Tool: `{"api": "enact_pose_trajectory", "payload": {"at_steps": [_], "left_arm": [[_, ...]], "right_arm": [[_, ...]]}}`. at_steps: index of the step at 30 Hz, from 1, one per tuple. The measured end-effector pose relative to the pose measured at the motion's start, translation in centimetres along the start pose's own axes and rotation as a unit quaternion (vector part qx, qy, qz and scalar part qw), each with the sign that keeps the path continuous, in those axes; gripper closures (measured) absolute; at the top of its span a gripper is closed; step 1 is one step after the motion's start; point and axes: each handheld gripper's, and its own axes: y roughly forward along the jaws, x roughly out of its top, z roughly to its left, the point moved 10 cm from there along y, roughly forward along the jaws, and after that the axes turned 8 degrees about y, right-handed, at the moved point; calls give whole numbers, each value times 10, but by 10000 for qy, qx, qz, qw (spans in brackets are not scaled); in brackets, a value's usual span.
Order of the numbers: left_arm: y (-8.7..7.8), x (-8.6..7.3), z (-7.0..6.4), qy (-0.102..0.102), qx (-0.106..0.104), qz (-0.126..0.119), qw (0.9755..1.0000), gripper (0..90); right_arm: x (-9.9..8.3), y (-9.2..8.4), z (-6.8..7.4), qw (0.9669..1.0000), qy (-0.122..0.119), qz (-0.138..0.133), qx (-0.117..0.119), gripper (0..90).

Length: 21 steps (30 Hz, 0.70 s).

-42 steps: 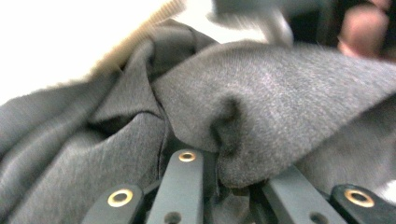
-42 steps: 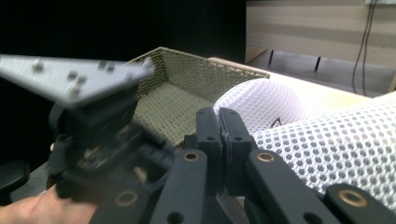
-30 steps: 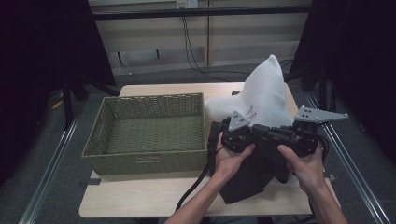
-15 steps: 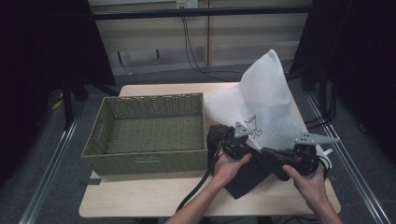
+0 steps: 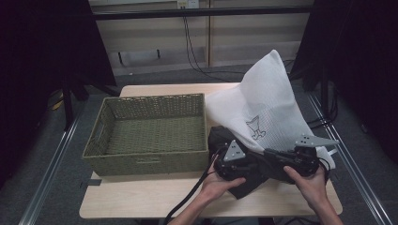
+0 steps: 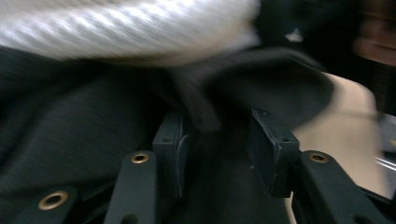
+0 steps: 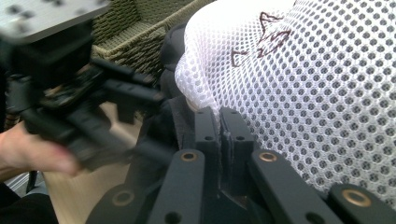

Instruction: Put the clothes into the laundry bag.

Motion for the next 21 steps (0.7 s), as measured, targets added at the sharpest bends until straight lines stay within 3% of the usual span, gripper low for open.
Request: {"api": "enact_pose_trajectory", "payload": {"at_steps": [1,3,5,7,8,9,11,17,19,21], "left_arm": [[2,-3,-5,134,-184,16,9997,544],[10,-10,-8,228,-186,175,9994,534],[19,-20,-9,159,-306,396,9986,527],[25,-32,-8,305,-285,746,9963,525],[27,-36,-8,283,-343,847,9954,525],[29,-43,-6,405,-239,1049,9934,526],[32,-49,-6,501,-200,1194,9914,550],[31,-49,-3,478,-178,1215,9913,640],[32,-49,-1,382,-154,1133,9927,701],[32,-49,-1,400,-143,1141,9926,711]], "right_arm": [[0,0,-1,10000,-23,2,7,858],[0,1,-2,10000,-48,14,-40,843],[1,0,-2,9999,-92,12,-58,807],[2,-3,-2,9999,-133,-10,-91,771],[3,-6,-2,9999,-120,-38,-98,744],[3,-8,-3,9998,-113,-70,-138,740],[2,-17,-6,9997,-121,-110,-171,719],[-8,-53,-20,9984,8,-317,-458,669],[-15,-63,-26,9978,51,-331,-578,684],[-24,-70,-36,9967,93,-268,-764,718]]}}
